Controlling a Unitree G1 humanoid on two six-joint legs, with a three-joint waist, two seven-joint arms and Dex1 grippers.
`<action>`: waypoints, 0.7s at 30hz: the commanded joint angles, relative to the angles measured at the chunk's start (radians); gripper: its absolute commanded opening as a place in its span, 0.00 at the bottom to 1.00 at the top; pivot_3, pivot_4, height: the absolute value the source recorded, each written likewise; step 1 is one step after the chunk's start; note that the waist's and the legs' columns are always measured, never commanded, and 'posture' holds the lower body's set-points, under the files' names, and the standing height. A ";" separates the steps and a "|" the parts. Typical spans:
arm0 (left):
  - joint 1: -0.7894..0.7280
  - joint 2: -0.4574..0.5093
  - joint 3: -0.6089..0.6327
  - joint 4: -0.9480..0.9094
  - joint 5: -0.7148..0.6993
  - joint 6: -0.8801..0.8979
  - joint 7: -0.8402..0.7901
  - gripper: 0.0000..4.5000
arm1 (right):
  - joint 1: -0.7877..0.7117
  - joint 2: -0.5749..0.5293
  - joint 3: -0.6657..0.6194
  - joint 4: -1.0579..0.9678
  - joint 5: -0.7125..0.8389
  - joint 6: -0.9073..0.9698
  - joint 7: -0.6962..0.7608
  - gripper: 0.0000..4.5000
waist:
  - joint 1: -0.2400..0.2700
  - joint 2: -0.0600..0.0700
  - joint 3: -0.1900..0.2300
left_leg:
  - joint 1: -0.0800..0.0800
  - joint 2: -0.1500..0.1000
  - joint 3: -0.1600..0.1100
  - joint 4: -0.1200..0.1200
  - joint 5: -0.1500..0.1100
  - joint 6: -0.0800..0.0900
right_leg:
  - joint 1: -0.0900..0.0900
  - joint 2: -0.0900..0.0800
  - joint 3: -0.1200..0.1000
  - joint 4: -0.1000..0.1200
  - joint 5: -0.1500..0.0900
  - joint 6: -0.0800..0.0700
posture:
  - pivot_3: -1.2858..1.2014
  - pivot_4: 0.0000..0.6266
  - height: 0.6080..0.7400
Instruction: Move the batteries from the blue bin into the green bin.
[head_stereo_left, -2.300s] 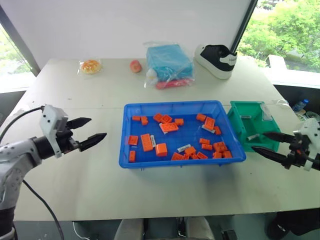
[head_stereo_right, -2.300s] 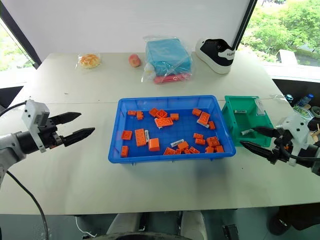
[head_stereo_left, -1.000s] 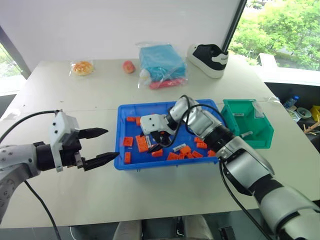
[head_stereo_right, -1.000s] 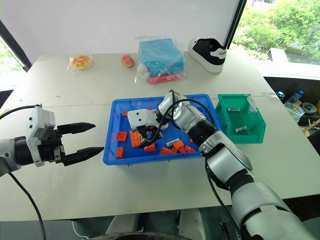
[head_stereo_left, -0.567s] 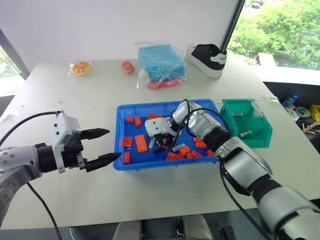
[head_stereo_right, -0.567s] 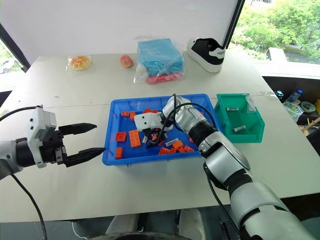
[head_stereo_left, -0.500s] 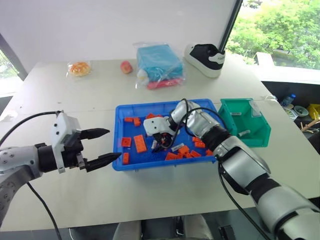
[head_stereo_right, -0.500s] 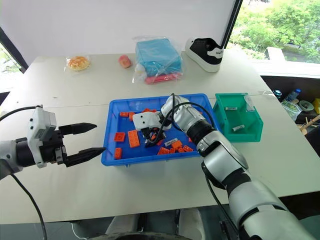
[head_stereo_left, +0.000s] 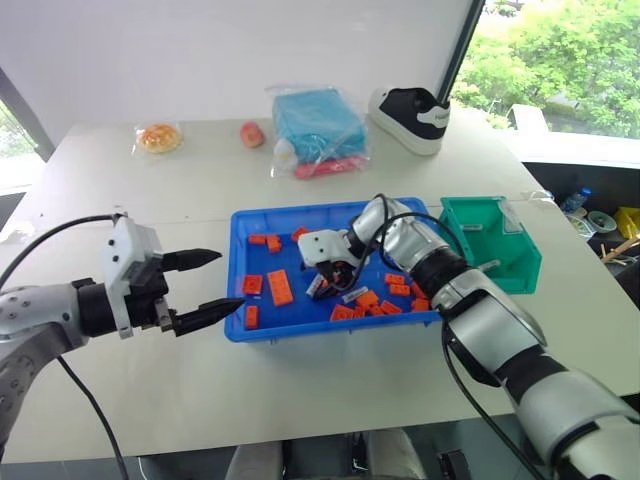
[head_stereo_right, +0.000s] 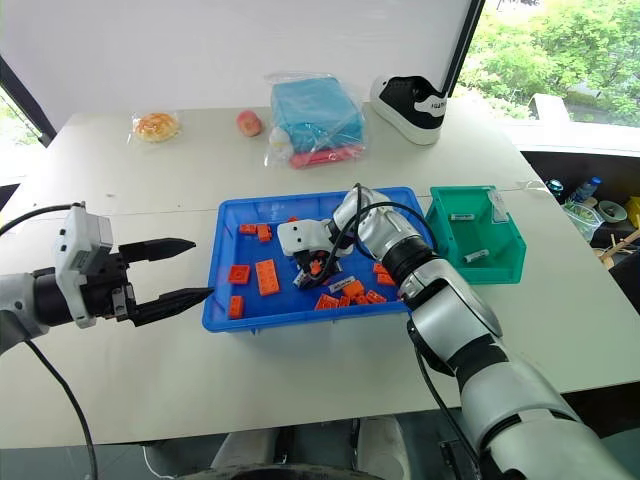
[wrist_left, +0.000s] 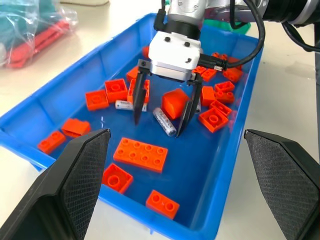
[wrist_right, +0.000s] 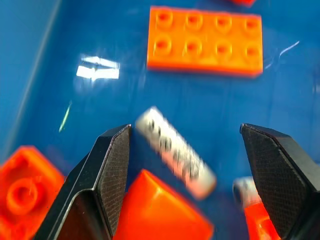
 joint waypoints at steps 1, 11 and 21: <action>-0.027 0.002 -0.003 0.001 0.007 -0.028 0.000 1.00 | -0.042 -0.001 -0.028 0.030 -0.011 -0.041 -0.005 0.79 | 0.000 0.000 0.000 | 0.000 0.000 0.000 0.000 0.000 0.000 | 0.001 0.000 0.000 0.000 0.000 0.000 | 0.52 0.24 0.89; -0.046 0.002 -0.008 0.012 0.014 -0.032 0.003 1.00 | -0.045 0.029 -0.052 0.090 -0.019 -0.070 -0.018 0.79 | 0.000 0.000 0.000 | 0.000 0.000 0.000 0.000 0.000 0.000 | 0.001 0.000 0.001 0.000 0.000 0.000 | 0.52 0.24 0.89; -0.082 0.008 -0.017 0.032 0.011 -0.026 0.008 1.00 | 0.027 0.012 -0.066 -0.022 0.006 -0.045 0.053 0.01 | 0.001 0.000 0.000 | 0.000 0.000 0.000 0.000 0.000 -0.001 | 0.001 0.000 0.001 0.001 0.000 0.000 | 0.52 0.24 0.89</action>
